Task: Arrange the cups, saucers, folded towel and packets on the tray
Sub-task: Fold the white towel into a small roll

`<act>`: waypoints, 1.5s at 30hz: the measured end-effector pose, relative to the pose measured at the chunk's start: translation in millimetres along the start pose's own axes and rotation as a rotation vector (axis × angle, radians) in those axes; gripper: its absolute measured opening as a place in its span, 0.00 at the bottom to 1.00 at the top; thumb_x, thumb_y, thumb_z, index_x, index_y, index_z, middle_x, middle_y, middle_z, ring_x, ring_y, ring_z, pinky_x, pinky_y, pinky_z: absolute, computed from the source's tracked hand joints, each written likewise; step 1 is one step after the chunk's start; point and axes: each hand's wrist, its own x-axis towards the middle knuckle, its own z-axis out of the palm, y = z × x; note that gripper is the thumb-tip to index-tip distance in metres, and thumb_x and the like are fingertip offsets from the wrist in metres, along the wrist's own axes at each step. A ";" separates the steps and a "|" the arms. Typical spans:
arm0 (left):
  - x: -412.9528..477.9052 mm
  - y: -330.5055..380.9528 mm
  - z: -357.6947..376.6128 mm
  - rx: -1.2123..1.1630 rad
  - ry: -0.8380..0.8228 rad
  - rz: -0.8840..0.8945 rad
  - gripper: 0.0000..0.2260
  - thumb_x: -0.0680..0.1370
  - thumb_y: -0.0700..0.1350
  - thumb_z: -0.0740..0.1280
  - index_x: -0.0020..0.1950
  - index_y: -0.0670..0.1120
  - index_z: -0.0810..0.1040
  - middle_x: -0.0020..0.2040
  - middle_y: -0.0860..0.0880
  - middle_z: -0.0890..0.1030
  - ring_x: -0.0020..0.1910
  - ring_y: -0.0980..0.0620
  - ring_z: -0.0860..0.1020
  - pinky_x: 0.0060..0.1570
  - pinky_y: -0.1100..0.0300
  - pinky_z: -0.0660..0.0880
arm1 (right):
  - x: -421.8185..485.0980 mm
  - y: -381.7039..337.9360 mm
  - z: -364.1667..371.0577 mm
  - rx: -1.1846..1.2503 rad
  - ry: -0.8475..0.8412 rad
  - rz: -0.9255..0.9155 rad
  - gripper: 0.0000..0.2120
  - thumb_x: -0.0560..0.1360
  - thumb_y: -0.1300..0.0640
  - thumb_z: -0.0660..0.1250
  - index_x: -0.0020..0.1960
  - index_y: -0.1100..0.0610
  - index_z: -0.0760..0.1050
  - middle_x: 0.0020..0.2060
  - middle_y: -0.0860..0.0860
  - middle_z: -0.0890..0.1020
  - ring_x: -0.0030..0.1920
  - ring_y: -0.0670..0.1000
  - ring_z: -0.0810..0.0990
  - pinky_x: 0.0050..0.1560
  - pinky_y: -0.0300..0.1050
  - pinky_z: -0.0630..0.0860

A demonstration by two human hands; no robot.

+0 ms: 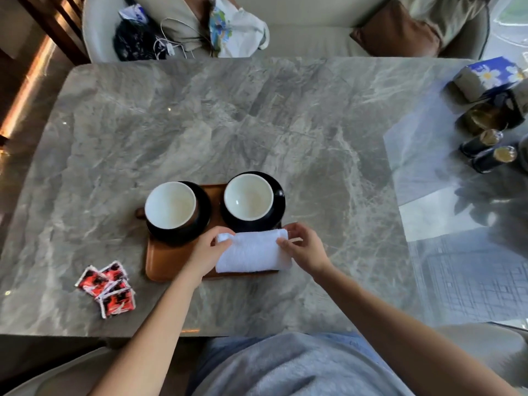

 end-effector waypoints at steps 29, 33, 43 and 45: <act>-3.9 -62.4 -5.3 1.024 -0.232 0.509 0.31 0.76 0.52 0.60 0.75 0.57 0.47 0.78 0.53 0.43 0.76 0.53 0.41 0.72 0.41 0.41 | -29.6 27.0 64.2 -0.929 0.153 -0.365 0.21 0.78 0.52 0.58 0.71 0.53 0.67 0.71 0.53 0.67 0.74 0.54 0.62 0.73 0.60 0.56; -1.7 -68.2 -6.5 1.071 -0.269 0.516 0.34 0.77 0.56 0.59 0.75 0.58 0.41 0.78 0.52 0.38 0.76 0.51 0.37 0.71 0.39 0.39 | -29.6 29.8 67.0 -0.925 0.160 -0.353 0.22 0.78 0.51 0.55 0.72 0.52 0.64 0.72 0.54 0.65 0.75 0.54 0.58 0.74 0.60 0.52; 4.8 -80.3 -3.1 1.105 -0.251 0.556 0.36 0.77 0.62 0.53 0.70 0.59 0.28 0.76 0.48 0.33 0.75 0.49 0.34 0.71 0.39 0.37 | -32.1 55.0 65.0 -0.965 0.123 -0.280 0.29 0.80 0.43 0.41 0.76 0.51 0.37 0.77 0.46 0.42 0.76 0.44 0.36 0.75 0.56 0.39; 6.6 -81.7 -4.2 1.114 -0.256 0.567 0.36 0.77 0.63 0.52 0.70 0.59 0.27 0.76 0.48 0.33 0.75 0.49 0.33 0.70 0.40 0.36 | -31.6 55.8 65.5 -0.976 0.115 -0.272 0.29 0.80 0.43 0.40 0.76 0.50 0.35 0.77 0.46 0.41 0.76 0.44 0.36 0.75 0.56 0.39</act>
